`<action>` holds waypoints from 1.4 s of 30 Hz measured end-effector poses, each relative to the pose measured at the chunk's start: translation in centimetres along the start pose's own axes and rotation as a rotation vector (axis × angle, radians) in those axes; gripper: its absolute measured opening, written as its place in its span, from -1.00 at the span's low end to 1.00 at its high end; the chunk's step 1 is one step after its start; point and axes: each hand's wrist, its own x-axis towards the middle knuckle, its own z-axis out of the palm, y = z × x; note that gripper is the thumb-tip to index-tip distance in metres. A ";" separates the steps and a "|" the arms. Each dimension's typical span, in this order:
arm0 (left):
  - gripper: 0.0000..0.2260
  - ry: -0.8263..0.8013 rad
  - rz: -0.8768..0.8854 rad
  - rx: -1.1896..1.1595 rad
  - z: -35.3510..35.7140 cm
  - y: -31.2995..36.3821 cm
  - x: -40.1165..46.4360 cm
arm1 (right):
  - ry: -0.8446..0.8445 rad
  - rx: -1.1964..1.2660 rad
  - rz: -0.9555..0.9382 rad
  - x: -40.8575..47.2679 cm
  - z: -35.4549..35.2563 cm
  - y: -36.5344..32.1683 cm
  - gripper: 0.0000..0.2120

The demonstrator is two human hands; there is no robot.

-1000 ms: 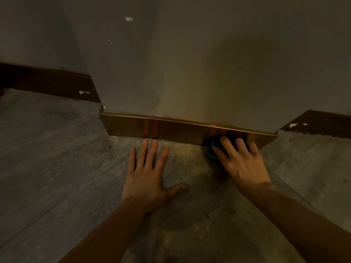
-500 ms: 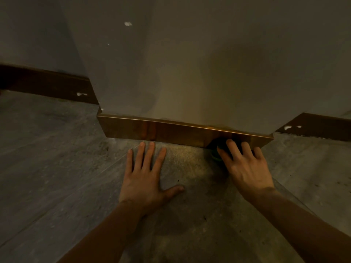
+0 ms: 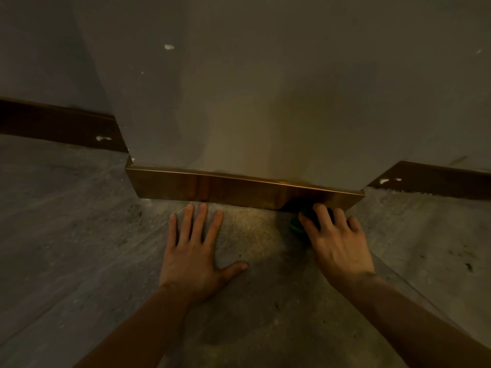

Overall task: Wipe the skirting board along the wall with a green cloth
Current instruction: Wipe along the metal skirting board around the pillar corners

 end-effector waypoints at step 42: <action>-0.60 0.162 0.349 -0.048 -11.4 6.8 -0.4 | 0.177 0.439 -0.136 -3.7 -8.6 -3.4 -0.34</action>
